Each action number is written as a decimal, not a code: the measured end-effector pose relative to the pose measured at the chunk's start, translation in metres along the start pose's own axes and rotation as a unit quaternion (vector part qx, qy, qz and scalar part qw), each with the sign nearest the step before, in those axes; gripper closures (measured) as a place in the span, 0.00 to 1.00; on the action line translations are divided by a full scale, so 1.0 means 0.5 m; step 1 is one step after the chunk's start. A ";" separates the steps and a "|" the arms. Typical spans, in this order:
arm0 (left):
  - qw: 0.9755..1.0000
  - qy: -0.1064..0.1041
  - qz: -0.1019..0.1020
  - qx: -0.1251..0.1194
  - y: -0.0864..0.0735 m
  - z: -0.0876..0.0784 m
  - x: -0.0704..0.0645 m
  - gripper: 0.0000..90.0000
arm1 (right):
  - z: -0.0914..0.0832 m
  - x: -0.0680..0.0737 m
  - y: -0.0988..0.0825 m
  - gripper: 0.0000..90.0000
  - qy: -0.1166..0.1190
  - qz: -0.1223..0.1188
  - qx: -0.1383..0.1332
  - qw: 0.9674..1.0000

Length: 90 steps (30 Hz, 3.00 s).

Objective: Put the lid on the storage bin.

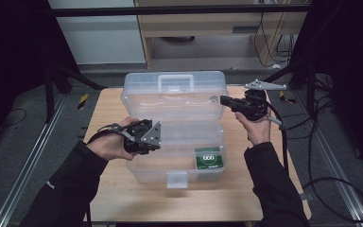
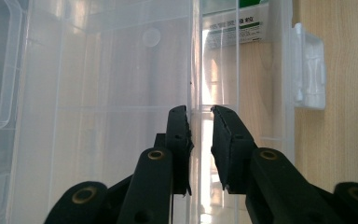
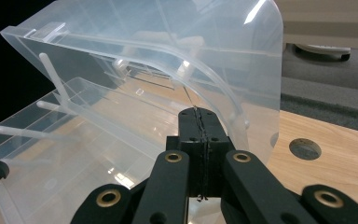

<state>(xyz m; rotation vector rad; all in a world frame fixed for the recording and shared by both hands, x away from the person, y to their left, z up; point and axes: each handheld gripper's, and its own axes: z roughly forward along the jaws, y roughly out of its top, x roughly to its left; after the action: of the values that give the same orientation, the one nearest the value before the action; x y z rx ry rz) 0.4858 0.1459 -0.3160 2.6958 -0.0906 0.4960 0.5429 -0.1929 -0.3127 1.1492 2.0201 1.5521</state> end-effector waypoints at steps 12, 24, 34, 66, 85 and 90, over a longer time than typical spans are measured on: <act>1.000 -0.003 0.001 -0.008 0.001 0.003 -0.001 0.80 | 0.000 0.006 -0.002 1.00 0.006 -0.005 0.000 1.000; 0.999 -0.007 -0.019 -0.044 0.004 0.016 0.006 0.67 | 0.000 0.000 -0.007 1.00 0.011 0.001 0.000 1.000; 0.996 -0.014 -0.042 -0.073 -0.003 0.019 0.004 0.62 | 0.000 0.002 -0.004 1.00 0.012 -0.001 -0.003 1.000; 0.985 -0.039 -0.092 -0.142 -0.028 0.026 -0.012 0.58 | -0.008 0.002 -0.014 0.99 0.016 0.004 -0.004 1.000; 0.982 -0.042 -0.101 -0.155 -0.035 0.030 -0.020 0.55 | -0.020 0.013 -0.027 0.97 0.030 -0.001 -0.002 1.000; 0.981 -0.044 -0.103 -0.156 -0.036 0.031 -0.022 0.55 | -0.020 0.014 -0.031 0.97 0.031 0.001 0.003 1.000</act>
<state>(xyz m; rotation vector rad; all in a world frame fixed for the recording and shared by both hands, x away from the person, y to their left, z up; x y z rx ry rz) 0.4829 0.1562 -0.3400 2.3840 0.0808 0.2719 0.5256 -0.1951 -0.3222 1.1189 2.0637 1.6022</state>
